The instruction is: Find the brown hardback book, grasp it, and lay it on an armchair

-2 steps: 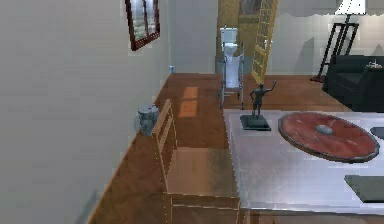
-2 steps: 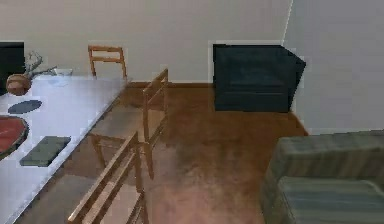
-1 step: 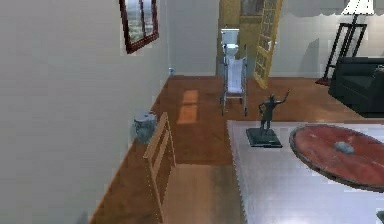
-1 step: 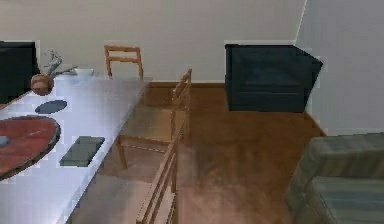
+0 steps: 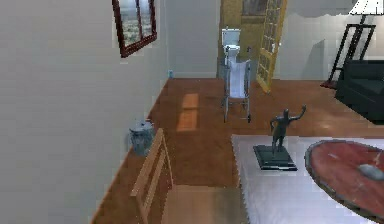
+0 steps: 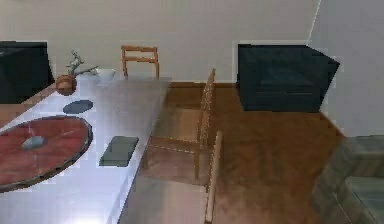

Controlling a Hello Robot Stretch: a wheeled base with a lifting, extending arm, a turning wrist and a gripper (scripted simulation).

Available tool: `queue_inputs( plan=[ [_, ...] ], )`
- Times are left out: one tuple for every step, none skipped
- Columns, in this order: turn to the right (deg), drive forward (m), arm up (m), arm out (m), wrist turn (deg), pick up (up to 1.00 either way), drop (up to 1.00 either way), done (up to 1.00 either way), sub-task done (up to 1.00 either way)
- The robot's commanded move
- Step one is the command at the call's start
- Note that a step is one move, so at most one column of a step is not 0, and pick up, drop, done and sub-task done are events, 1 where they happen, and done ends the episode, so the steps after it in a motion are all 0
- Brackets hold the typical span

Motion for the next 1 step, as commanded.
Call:
queue_inputs(
  plan=[
    [45.0,0.0,0.0,0.0,0.0,0.0,0.0,0.0,0.0]
  ],
)
